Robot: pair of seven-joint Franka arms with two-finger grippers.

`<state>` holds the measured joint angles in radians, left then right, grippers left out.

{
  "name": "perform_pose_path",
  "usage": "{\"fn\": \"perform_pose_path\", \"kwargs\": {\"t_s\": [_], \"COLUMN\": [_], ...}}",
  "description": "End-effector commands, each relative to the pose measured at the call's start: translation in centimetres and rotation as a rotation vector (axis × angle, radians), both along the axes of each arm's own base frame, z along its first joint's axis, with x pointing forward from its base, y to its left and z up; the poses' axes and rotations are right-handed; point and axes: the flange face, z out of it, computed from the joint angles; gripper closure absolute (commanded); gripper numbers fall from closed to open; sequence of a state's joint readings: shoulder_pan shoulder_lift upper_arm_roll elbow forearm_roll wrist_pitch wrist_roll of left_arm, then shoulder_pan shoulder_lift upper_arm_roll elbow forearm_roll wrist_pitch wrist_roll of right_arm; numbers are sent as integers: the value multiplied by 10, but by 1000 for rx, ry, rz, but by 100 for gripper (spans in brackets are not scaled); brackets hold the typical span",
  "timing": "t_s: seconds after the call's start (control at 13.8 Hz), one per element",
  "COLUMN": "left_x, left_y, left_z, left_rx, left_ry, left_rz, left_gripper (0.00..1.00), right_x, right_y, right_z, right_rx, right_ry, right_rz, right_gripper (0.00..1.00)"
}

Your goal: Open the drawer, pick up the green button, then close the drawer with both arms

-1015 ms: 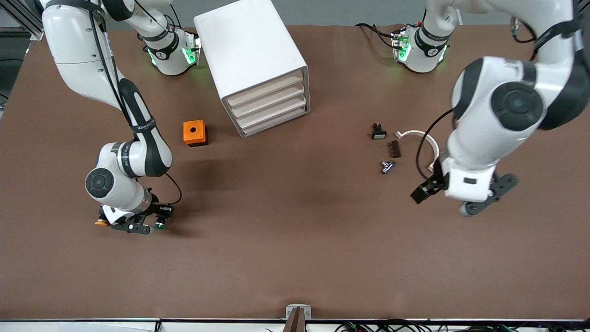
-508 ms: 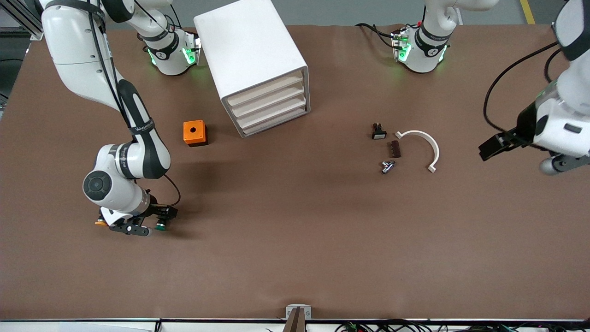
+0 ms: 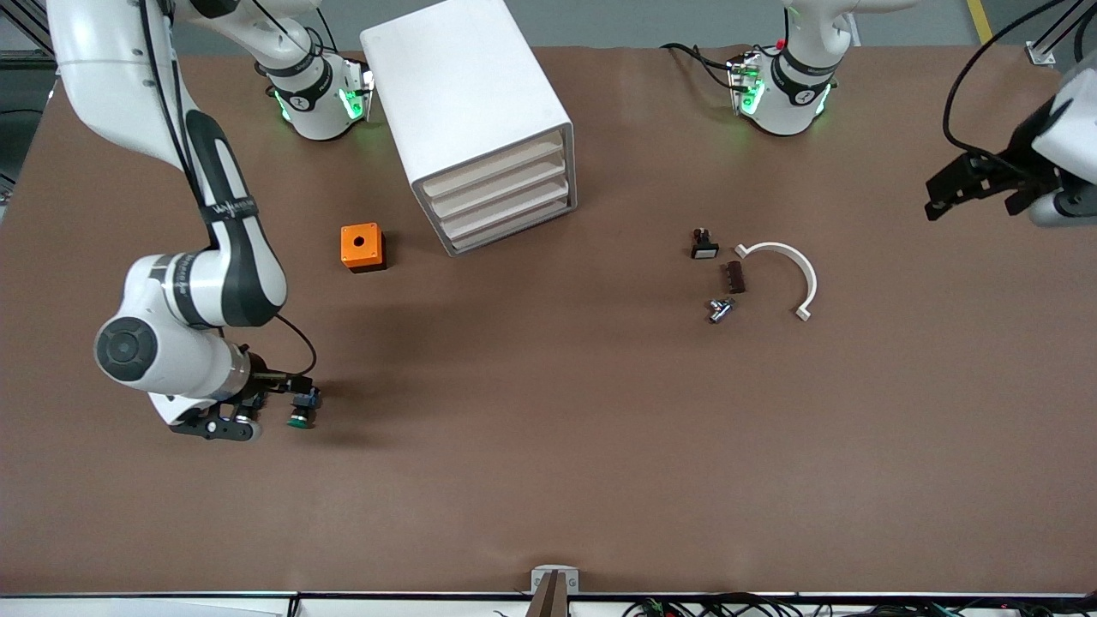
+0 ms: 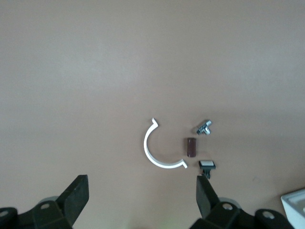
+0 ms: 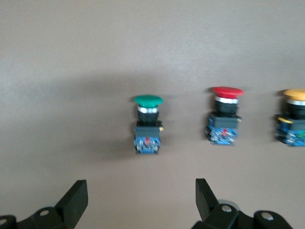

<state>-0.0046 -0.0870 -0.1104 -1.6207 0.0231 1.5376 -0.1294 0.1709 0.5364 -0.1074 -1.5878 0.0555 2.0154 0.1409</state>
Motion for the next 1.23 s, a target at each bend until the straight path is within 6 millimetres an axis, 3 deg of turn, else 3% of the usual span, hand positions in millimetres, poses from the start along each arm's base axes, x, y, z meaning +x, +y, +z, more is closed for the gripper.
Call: {"fn": "perform_pose_path", "kwargs": {"t_s": [0.0,0.36,0.73,0.87,1.16], "left_x": [-27,-32,-36,-38,-42], "left_y": [-4,0,2,-1,-3], "left_z": [3,5,9,10,13], "left_rx": [24,24,26,34,39], "left_ry": [2,45,67,64,56], "left_rz": [-31,-91,-118,-124,-127], "left_gripper": [1,1,1,0,0], "right_x": [-7,-41,-73,-71,-69], "right_y": [-33,-101,-121,-128,-127], "right_z": [55,138,228,234,234], "right_rx": [6,45,19,-76,-6], "right_ry": [30,74,-34,-39,-52], "right_rz": [55,68,69,137,129], "right_gripper": [0,0,0,0,0]}}
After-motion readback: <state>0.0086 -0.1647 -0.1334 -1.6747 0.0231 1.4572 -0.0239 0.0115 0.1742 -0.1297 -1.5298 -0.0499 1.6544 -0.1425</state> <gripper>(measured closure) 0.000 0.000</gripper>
